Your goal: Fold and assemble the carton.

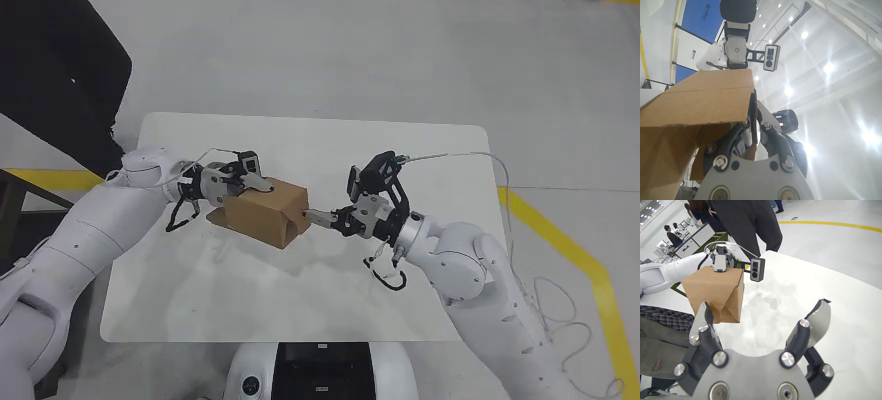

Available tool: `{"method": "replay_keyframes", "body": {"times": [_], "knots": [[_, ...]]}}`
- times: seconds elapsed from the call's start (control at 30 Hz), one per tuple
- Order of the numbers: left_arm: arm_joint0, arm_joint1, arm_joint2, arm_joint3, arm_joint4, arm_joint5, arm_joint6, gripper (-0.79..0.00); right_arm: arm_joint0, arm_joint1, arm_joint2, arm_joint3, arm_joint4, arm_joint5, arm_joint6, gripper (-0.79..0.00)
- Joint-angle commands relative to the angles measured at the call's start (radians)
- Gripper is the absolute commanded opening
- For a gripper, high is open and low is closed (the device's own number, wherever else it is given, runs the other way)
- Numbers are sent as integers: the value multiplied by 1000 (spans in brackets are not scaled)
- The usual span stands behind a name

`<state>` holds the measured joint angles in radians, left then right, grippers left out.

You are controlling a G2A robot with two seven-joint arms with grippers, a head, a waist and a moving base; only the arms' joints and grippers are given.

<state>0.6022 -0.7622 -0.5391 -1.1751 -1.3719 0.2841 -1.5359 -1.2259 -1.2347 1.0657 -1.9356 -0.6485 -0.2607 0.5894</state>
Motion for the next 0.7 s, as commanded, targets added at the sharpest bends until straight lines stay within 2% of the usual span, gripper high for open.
{"method": "replay_keyframes", "body": {"times": [0.0,0.67], "knots": [[-4,-1,10,-1,-11,0,0,-785,4,-1,-10,1,-5,1,-1,0],[-36,3,79,-45,-122,0,0,-785,45,-10,-56,4,-43,31,-28,0]]}}
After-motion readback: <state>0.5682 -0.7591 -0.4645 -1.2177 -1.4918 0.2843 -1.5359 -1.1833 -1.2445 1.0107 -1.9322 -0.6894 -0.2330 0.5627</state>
